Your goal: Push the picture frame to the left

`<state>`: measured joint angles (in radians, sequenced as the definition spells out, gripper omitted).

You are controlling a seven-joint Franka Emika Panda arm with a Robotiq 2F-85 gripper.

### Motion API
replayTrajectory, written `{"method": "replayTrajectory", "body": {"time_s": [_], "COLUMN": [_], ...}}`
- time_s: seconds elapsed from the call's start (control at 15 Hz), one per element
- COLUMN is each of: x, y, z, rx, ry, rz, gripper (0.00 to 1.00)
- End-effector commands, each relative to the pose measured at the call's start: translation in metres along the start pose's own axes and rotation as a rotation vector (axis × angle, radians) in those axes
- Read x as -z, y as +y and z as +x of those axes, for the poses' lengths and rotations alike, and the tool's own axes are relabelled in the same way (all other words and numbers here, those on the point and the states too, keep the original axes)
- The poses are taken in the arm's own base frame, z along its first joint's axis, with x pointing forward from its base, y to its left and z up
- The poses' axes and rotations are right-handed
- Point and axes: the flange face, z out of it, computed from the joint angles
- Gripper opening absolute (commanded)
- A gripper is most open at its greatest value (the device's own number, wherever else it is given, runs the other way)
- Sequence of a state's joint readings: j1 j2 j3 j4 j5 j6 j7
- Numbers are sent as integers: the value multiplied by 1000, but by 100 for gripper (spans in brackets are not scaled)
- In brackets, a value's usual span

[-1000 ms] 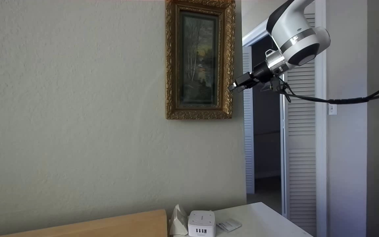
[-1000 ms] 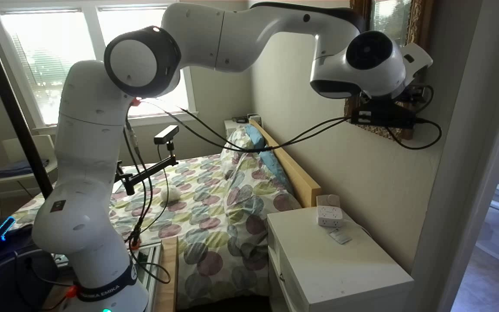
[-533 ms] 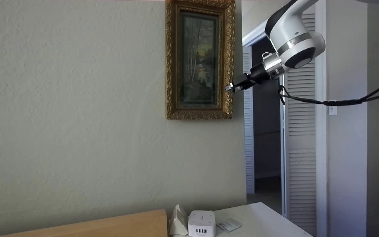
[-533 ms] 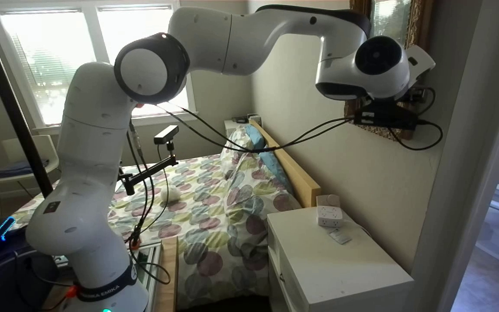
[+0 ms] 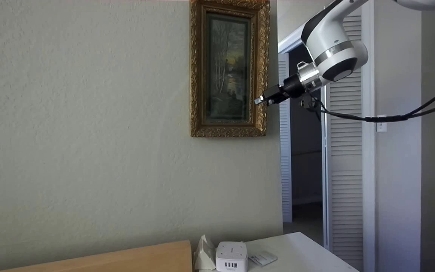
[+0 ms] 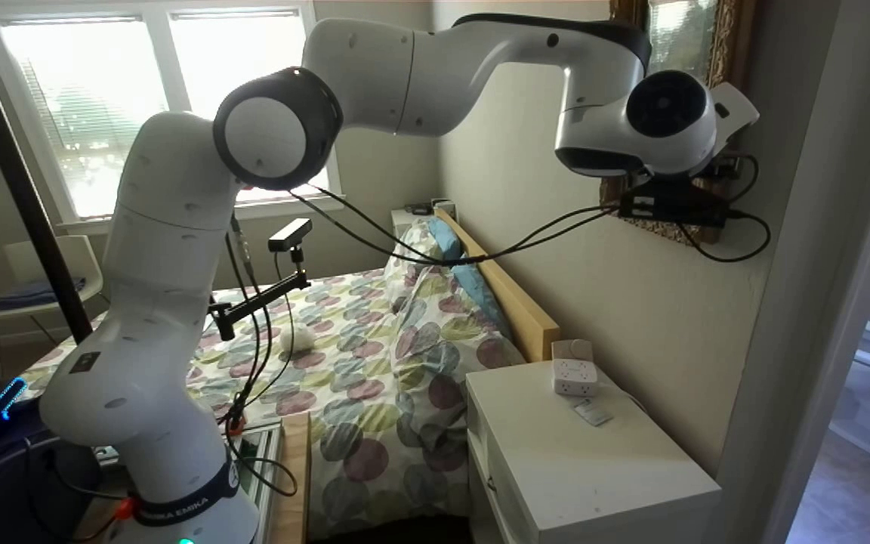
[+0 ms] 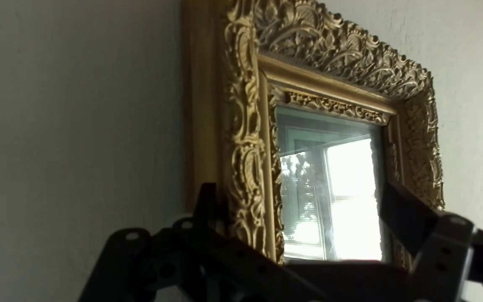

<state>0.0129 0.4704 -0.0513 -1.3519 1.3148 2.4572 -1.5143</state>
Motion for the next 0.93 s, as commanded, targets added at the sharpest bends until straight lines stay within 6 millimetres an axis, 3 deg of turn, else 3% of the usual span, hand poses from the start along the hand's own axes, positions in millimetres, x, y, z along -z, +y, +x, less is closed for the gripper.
{"method": "replayTrajectory", "body": {"time_s": [0.0, 0.87], "x": [-6, -21], "y": [3, -8], "z": [4, 6], "rx": [29, 75], "ry": [5, -30], "rz": [25, 97], "gripper": [100, 100]}}
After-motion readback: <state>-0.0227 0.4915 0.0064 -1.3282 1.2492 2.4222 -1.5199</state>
